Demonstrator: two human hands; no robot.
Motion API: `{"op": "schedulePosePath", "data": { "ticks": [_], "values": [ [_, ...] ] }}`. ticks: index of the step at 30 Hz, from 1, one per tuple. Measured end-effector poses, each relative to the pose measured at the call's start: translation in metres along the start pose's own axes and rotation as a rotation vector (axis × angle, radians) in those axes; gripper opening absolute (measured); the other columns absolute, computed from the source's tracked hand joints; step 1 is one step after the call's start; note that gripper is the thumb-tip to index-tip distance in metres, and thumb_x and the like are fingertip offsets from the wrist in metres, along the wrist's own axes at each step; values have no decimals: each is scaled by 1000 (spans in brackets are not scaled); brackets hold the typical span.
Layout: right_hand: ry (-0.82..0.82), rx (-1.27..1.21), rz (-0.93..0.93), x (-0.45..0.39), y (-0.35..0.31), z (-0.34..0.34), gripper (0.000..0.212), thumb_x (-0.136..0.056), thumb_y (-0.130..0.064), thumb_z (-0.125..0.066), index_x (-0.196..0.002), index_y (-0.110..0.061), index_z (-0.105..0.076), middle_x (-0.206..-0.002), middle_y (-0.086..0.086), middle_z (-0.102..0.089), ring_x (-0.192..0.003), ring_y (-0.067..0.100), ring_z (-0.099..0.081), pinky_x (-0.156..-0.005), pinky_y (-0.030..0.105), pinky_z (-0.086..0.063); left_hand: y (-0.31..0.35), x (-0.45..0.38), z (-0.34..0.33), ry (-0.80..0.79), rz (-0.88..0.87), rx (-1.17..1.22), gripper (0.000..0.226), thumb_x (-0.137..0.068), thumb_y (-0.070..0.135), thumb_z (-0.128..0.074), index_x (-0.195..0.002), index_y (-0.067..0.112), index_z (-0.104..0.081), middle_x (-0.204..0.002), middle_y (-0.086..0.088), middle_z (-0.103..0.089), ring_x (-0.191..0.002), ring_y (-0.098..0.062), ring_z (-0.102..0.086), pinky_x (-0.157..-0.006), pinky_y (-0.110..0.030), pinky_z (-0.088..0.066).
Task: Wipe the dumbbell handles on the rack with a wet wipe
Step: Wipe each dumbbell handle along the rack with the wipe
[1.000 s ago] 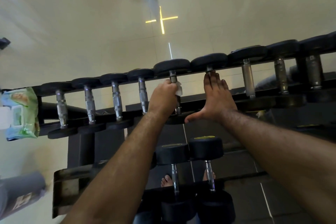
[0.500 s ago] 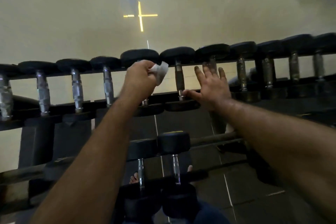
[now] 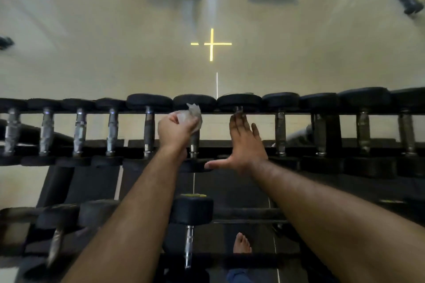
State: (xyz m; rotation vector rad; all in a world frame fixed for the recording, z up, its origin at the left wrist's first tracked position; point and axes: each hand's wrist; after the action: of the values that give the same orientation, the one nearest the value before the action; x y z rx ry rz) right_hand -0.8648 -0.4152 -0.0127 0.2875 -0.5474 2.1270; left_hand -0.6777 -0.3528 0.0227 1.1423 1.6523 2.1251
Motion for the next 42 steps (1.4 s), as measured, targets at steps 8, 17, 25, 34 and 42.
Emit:
{"op": "schedulePosePath", "data": {
  "ticks": [8,17,25,34,42],
  "values": [
    [40,-12,45,-5,2,-5,176,-43,-119,-36,-167,-9,23,-171,11,38,-160,26,33,-135,50,5,-18,-4,-23,242,-677,-821,15,-96,9,-68,-106,15,-77,-90,0,-76,-83,-15,-69,-74,-28,-55],
    [71,-34,47,-4,1,-5,174,-38,-119,-22,-168,-11,20,-173,9,36,-161,25,31,-134,48,6,-32,-27,-22,-229,-894,-1507,29,-83,4,-77,-111,11,-79,-104,-7,-71,-104,-29,-61,-97,-40,-52],
    [84,2,18,-2,-4,-3,170,-48,-115,-43,-169,-12,18,-175,8,30,-162,23,27,-134,48,6,-12,-35,14,-436,-1038,-1451,33,-82,10,-79,-115,12,-79,-104,-6,-68,-98,-28,-58,-87,-38,-50],
    [93,38,-11,-2,-8,-1,168,-50,-113,-44,-169,-12,18,-176,7,29,-163,23,25,-134,46,8,-29,-48,21,-417,-1135,-1460,35,-77,9,-81,-111,7,-77,-107,-10,-65,-98,-33,-60,-85,-47,-55],
    [91,67,-22,0,-12,1,166,-53,-112,-45,-169,-12,19,-175,7,31,-162,22,27,-134,46,7,-12,-43,30,-571,-1113,-1410,36,-87,14,-79,-123,15,-77,-107,-2,-66,-99,-23,-60,-88,-36,-53]
  ]
}}
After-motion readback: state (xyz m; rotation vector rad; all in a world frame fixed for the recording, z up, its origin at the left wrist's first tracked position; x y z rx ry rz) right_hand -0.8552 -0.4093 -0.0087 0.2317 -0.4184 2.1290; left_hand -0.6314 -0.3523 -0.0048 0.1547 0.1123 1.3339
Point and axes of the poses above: each hand's wrist, its own x-axis away from the middle knuckle, its own z-axis out of the back of the hand, y = z × x
